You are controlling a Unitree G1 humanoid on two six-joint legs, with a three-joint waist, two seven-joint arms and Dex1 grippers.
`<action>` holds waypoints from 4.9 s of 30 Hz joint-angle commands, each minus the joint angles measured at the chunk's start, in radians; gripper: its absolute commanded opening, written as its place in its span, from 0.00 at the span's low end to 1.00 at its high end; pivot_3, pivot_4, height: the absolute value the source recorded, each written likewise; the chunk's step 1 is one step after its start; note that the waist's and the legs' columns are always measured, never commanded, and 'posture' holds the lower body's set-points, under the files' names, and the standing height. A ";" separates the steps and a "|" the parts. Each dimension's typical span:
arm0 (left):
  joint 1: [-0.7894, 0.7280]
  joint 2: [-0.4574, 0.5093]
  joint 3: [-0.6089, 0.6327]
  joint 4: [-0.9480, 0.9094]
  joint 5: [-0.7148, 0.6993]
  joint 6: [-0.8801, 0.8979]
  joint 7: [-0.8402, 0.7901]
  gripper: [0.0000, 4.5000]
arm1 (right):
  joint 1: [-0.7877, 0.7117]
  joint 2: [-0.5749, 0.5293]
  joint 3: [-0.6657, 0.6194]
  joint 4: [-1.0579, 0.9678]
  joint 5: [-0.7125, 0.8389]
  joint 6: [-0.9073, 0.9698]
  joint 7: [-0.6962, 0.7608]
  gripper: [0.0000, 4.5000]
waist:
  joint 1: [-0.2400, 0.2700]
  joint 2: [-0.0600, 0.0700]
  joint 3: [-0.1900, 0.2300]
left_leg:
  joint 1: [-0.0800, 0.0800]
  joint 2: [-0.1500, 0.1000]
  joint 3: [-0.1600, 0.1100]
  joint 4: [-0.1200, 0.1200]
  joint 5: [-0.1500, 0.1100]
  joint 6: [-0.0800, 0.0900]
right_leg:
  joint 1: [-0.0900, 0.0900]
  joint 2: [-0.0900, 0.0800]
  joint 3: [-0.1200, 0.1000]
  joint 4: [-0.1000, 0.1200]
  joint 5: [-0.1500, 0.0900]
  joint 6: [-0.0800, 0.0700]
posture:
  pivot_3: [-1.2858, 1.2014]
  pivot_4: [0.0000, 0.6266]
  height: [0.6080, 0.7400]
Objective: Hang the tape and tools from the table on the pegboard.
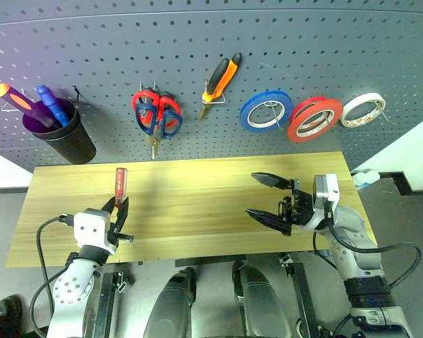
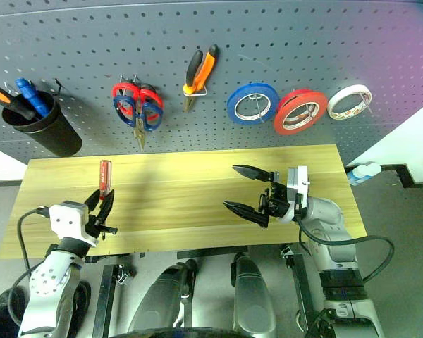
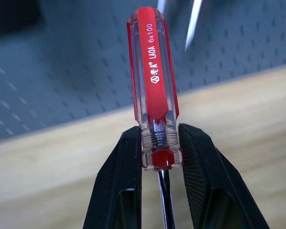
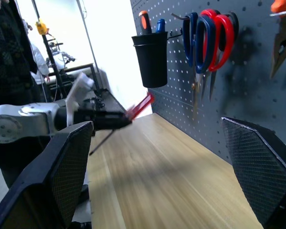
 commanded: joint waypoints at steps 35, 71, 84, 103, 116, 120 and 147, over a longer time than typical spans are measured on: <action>-0.537 0.272 0.202 0.057 0.038 -0.068 0.077 0.18 | -0.038 0.095 -0.038 -0.019 0.143 0.034 -0.020 1.00 | -0.002 0.002 -0.082 | 0.003 0.000 0.001 0.005 0.003 -0.004 | 0.002 0.003 0.000 0.006 0.001 -0.001 | 0.48 0.24 1.00; -0.589 0.199 0.178 0.283 -0.062 -0.156 0.052 0.52 | -0.024 0.060 -0.059 -0.077 0.148 0.091 -0.088 1.00 | -0.005 0.002 -0.085 | 0.004 0.000 0.001 0.016 0.002 -0.002 | 0.002 0.003 0.001 0.019 0.002 -0.001 | 0.48 0.29 1.00; -0.543 0.171 0.167 0.183 -0.117 -0.106 0.049 1.00 | -0.028 0.061 -0.055 -0.075 0.149 0.104 -0.097 1.00 | -0.005 0.002 -0.085 | 0.005 0.000 0.001 0.016 0.002 -0.002 | 0.003 0.003 0.001 0.019 0.002 -0.001 | 0.48 0.29 1.00; -0.125 0.076 -0.041 -0.101 -0.154 0.007 -0.126 1.00 | 0.111 0.254 -0.109 0.011 -0.038 -0.142 -0.400 1.00 | -0.002 0.006 -0.096 | 0.007 0.000 0.001 0.016 0.002 -0.002 | 0.004 0.003 0.002 0.018 0.002 -0.002 | 0.49 0.24 1.00; 0.041 -0.047 -0.030 0.161 -0.172 -0.046 -0.153 1.00 | 0.370 0.298 -0.131 0.070 -0.270 -0.321 -0.680 1.00 | 0.001 0.008 -0.105 | 0.020 0.001 0.002 0.014 0.001 -0.001 | 0.018 0.003 0.002 0.015 0.000 -0.001 | 0.49 0.24 1.00; 0.037 -0.048 -0.030 0.208 -0.164 -0.057 -0.166 1.00 | 0.400 0.307 -0.118 0.055 -0.399 -0.280 -0.850 1.00 | -0.001 0.008 -0.106 | 0.020 0.001 0.002 0.014 0.001 -0.001 | 0.018 0.004 0.002 0.015 0.000 -0.001 | 0.49 0.24 1.00; -0.006 -0.094 -0.010 0.384 -0.163 -0.055 -0.176 1.00 | 0.413 0.284 -0.051 0.009 -0.473 -0.189 -1.007 1.00 | 0.002 0.010 -0.128 | 0.020 0.001 0.001 0.014 0.001 0.000 | 0.020 0.003 0.002 0.012 -0.004 0.001 | 0.48 0.21 1.00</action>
